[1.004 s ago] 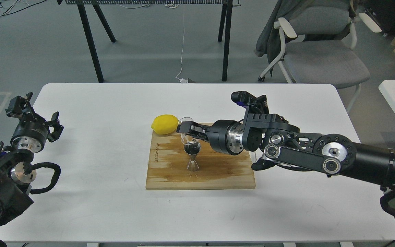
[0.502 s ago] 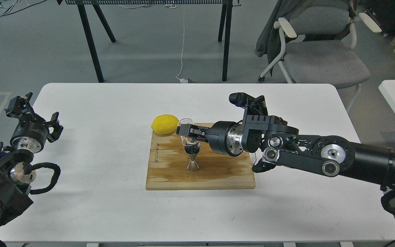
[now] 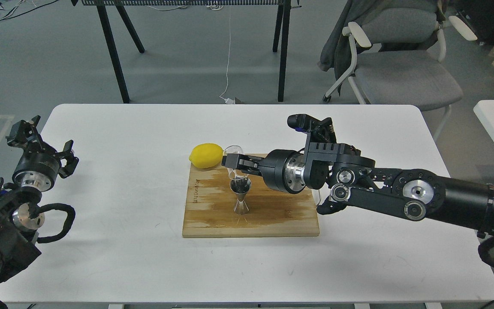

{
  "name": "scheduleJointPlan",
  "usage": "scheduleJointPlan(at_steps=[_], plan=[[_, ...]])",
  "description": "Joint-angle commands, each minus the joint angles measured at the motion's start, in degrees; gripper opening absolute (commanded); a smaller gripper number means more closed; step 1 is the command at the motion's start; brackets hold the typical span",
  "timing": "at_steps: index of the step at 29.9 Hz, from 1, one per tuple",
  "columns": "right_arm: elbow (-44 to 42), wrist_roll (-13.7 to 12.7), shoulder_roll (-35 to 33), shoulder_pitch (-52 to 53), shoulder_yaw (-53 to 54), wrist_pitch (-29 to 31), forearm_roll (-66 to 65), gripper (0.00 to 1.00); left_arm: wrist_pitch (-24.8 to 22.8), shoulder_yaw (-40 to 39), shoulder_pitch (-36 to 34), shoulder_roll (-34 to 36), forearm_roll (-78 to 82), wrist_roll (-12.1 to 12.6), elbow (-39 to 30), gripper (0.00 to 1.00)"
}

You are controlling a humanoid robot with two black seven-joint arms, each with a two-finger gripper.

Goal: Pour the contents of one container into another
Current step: 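Carry the glass cup back and lower it onto the table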

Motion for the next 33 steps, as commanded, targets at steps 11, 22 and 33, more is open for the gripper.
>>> scheduleJointPlan(at_steps=[11, 22, 33], plan=[[0.15, -0.27, -0.23, -14.10, 21.30, -4.72, 19.15, 0.25, 0.00, 0.00, 0.00, -0.27, 0.00, 0.00, 0.00, 1.00], [2.17, -0.18, 6.10, -38.97, 57.32, -9.64, 35.77, 0.25, 0.00, -1.14, 0.00, -0.53, -0.08, 0.00, 0.00, 1.00], [3.58, -0.44, 6.28, -53.40, 81.61, -12.11, 54.67, 0.25, 0.00, -1.14, -0.09, -0.27, 0.00, 0.00, 0.00, 1.00]])
